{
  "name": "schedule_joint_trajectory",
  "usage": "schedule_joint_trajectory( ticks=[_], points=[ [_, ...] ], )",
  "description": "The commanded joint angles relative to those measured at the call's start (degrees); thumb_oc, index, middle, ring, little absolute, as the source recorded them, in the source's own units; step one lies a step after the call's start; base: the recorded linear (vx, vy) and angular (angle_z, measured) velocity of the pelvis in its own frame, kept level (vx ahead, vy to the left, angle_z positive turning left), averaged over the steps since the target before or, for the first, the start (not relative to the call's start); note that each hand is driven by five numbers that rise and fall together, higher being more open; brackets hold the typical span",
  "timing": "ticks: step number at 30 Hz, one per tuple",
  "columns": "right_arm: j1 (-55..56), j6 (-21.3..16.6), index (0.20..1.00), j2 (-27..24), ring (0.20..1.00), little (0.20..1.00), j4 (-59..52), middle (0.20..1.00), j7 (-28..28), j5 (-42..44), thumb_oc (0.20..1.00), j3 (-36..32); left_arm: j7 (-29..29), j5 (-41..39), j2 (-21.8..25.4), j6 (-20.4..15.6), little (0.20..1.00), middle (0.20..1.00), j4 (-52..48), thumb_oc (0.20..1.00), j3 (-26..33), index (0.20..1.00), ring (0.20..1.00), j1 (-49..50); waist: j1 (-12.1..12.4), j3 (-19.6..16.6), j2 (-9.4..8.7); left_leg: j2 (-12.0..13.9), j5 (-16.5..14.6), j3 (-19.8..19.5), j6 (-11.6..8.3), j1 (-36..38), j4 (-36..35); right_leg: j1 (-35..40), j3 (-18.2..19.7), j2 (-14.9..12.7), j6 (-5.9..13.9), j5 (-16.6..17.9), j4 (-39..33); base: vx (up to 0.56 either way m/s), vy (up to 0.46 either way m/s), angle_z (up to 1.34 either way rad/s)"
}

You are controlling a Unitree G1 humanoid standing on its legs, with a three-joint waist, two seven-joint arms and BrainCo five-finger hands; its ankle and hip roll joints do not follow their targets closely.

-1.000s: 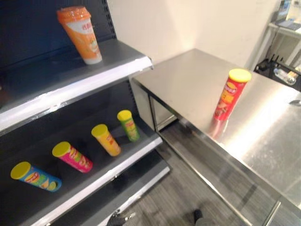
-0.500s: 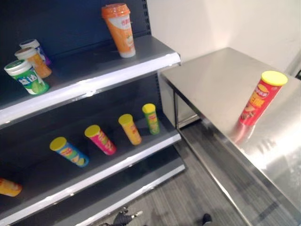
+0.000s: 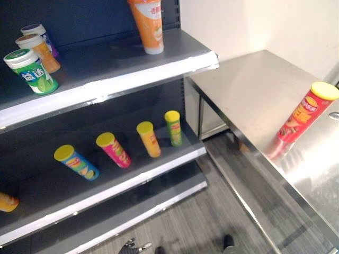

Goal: Put the goods on the table back onto the shelves and tidy them up.

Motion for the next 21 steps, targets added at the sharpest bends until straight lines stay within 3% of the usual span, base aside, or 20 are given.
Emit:
schedule_joint_trajectory(
  ticks=[1, 9, 21],
  points=[
    [-5.9, -1.0, 1.000, -2.9, 1.000, 1.000, 2.7, 1.000, -0.9, 0.5, 1.000, 2.5, 0.9, -1.7, 2.8, -1.5, 1.000, 1.000, 1.1, 1.000, -0.2, 1.000, 1.000, -2.0, 1.8, -1.0, -3.19, -0.8, -4.6, -1.8, 0.05, 1.5, 0.3, -0.4, 1.1, 1.0, -0.70, -5.4, 2.9, 0.00, -0.023, 0.04],
    [-11.7, -0.3, 1.000, -3.3, 1.000, 1.000, 7.8, 1.000, 0.3, 2.9, 1.000, 8.4, 0.7, -2.7, 2.8, -1.5, 1.000, 1.000, 0.3, 1.000, -1.5, 1.000, 1.000, -2.0, 2.5, -0.9, -3.04, 0.1, -3.8, -2.3, -0.51, 1.4, 0.3, 0.2, 0.4, 1.6, -1.23, -6.0, 2.6, 0.00, -0.029, 0.02],
    [-16.1, -0.7, 1.000, -1.9, 1.000, 1.000, 11.0, 1.000, 1.1, 8.4, 1.000, 11.4, 0.0, -3.4, 2.7, -1.4, 1.000, 1.000, 0.6, 1.000, -2.6, 1.000, 1.000, -1.6, 3.7, -0.8, -2.91, 1.2, -2.6, -3.4, -1.38, 0.8, 0.3, 1.2, -1.3, 2.8, -1.85, -6.8, 2.2, 0.01, -0.034, 0.06]
  ],
)
